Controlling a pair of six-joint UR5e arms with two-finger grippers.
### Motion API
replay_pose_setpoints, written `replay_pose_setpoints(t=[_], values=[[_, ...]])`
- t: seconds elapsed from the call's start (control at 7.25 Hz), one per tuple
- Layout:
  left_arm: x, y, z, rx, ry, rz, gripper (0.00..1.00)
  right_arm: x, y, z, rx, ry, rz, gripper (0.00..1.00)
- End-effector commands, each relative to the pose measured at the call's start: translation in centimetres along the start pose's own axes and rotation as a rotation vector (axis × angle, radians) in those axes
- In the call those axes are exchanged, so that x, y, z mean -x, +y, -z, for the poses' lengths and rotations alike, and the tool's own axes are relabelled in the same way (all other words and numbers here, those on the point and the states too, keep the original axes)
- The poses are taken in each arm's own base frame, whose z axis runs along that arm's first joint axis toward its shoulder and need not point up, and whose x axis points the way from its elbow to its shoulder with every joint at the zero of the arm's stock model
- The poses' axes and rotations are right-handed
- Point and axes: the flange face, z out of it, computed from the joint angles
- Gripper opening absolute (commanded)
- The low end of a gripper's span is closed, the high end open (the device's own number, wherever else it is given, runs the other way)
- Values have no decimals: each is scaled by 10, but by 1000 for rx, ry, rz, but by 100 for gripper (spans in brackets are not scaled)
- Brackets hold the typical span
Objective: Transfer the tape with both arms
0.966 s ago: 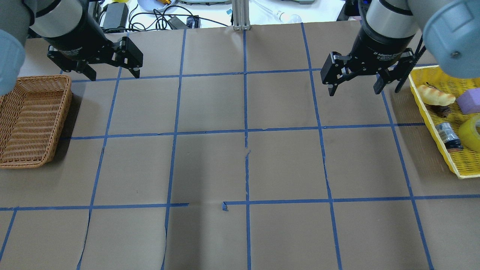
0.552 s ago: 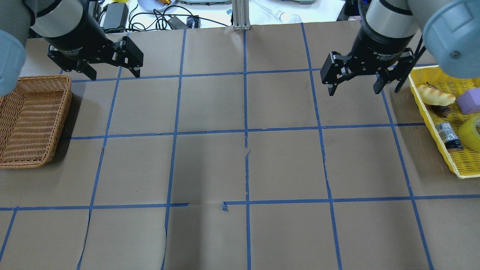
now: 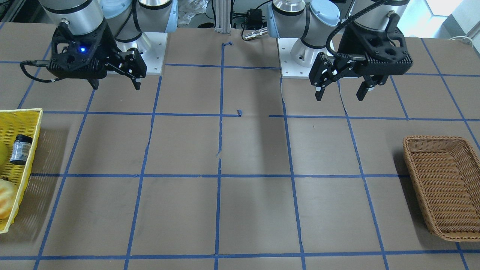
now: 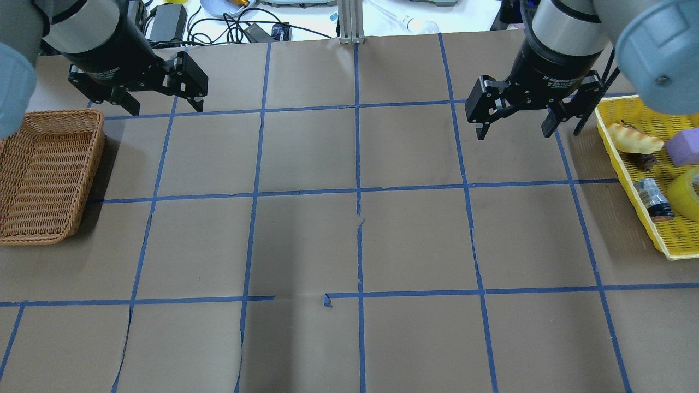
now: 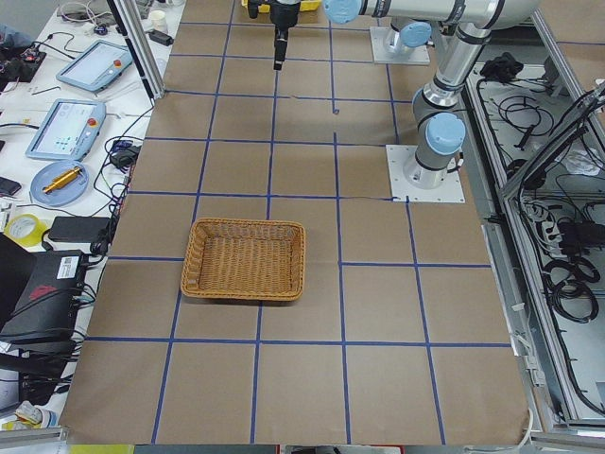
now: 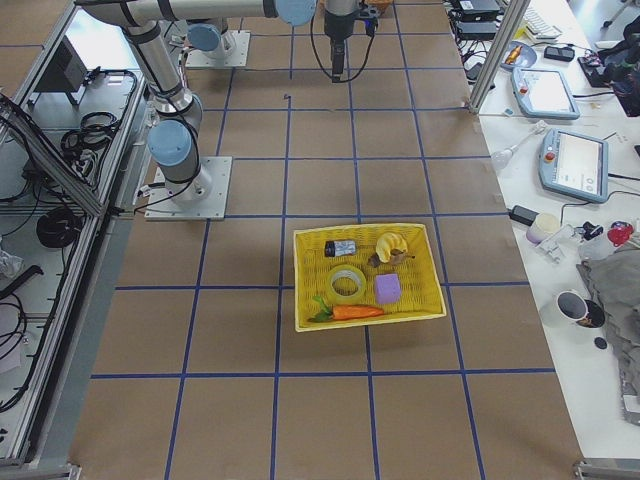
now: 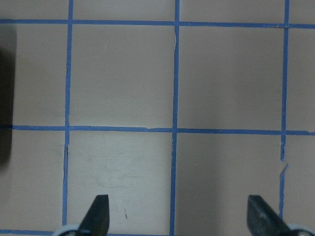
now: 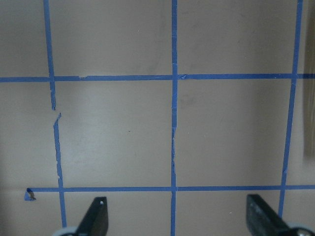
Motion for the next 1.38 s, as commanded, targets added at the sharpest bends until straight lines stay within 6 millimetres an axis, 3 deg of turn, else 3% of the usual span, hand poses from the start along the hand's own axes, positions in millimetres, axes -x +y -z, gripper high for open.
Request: replay_pose_setpoints(t=[0.0, 0.28, 0.41, 0.55, 0.69, 0.83, 0.97, 1.1, 1.24], values=[[0, 0, 0, 0, 0, 0, 100, 0, 0, -1, 3, 0, -6, 100], [0, 0, -1, 1, 0, 0, 100, -15, -6, -5, 1, 73, 23, 100], [-1, 0, -1, 1, 0, -2, 100, -25, -11, -2, -15, 82, 170, 100], [-1, 1, -1, 3, 0, -2, 100, -41, -15, -3, -11, 86, 211, 100], [-1, 0, -1, 1, 0, 0, 100, -72, -21, -7, 5, 84, 181, 100], [-1, 0, -1, 1, 5, 13, 100, -124, -27, -11, 17, 67, 166, 100], [-1, 0, -1, 1, 3, 11, 100, -192, -39, -37, 53, 54, 191, 100], [-1, 0, 0, 0, 5, 11, 100, -269, -47, -65, 42, 60, 227, 100], [-1, 0, -1, 1, 5, 11, 100, -332, -40, -111, 84, 10, 283, 100]])
